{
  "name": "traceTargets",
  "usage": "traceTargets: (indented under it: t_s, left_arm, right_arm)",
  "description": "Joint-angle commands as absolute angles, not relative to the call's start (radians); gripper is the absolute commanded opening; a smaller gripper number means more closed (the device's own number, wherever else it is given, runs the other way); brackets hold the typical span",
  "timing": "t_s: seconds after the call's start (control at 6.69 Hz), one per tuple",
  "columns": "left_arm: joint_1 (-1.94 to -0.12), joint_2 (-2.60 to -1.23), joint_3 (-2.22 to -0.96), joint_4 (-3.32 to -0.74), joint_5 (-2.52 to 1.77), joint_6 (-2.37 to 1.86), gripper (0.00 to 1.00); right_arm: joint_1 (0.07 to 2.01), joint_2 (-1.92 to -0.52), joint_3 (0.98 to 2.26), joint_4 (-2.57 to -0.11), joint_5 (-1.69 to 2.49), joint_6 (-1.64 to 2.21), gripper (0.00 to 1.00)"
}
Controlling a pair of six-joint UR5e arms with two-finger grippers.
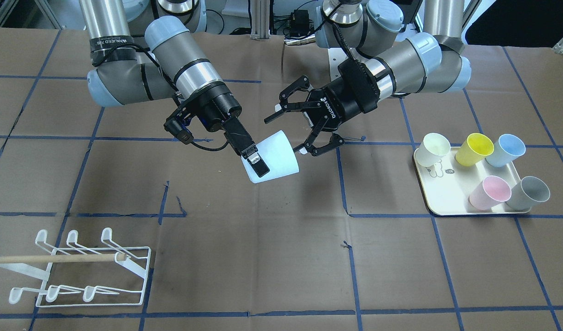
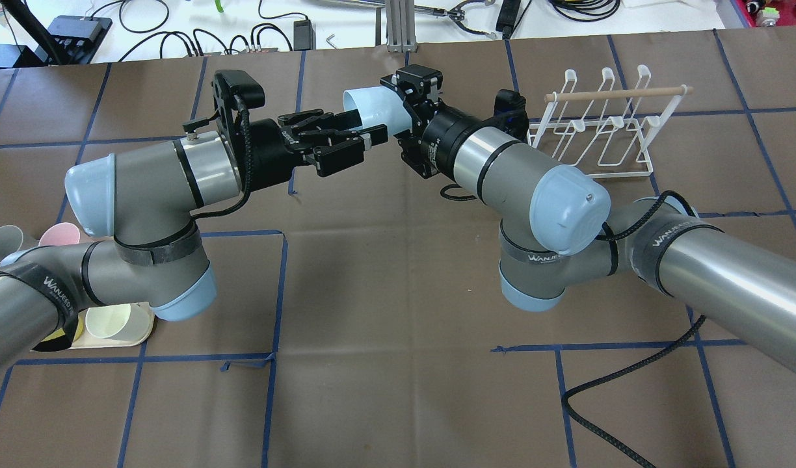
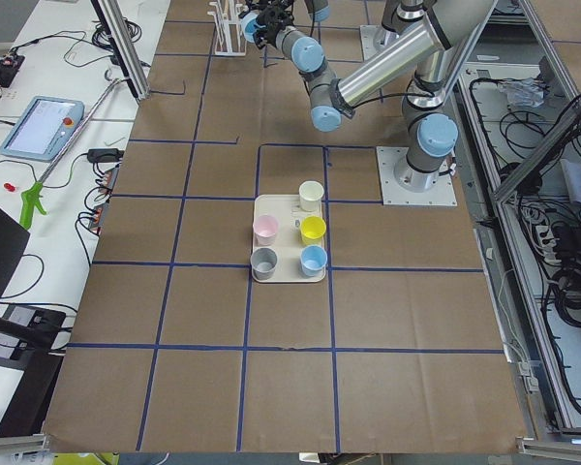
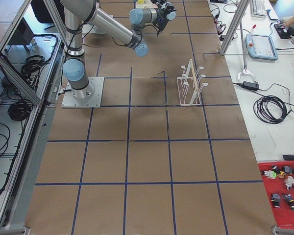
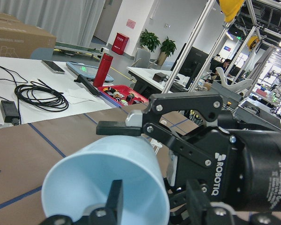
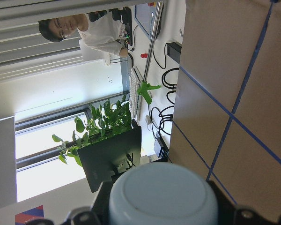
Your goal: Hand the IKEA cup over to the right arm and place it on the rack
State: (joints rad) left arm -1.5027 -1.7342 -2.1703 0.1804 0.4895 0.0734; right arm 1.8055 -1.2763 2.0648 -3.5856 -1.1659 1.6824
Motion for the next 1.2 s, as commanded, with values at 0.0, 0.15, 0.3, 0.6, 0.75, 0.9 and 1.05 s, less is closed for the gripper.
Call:
traceTargets:
  t_s: [0.0,0.15,0.3,0.6,0.75,0.9,1.05]
  left_arm:
    - [-1.476,-1.714,-2.175,0.181,0.554,0.029,0.99]
    - [-1.423,-1.709,-2.177,0.179,0.552,0.022,0.99]
    - [-1.364,-1.707,-2.177,0.178,0.545,0.02,1.0]
    - [-1.333,-1.712,-2.158,0.135,0.694,0.006,1.0]
    - [-1.345,-1.715,-2.088,0.059,0.829,-0.027,1.0]
    - [-1.359,-1.712,-1.998,-0.107,0.941,-0.034,1.0]
    - [-1.403,-1.701,-1.905,-0.285,1.095,-0.034,1.0]
  right_arm:
    - [1.804,-1.276,2.063,-3.586,-1.167,1.677,0.45]
    - [1.802,-1.27,2.043,-3.588,-1.169,1.669,0.37]
    - [1.786,-1.267,2.02,-3.588,-1.169,1.667,0.33]
    - [1.751,-1.246,1.987,-3.589,-1.172,1.57,0.25]
    - [1.708,-1.232,1.974,-3.594,-1.205,1.44,0.24]
    - [1.671,-1.223,1.97,-3.597,-1.23,1.308,0.23]
    - [1.636,-1.21,1.947,-3.596,-1.233,1.14,0.22]
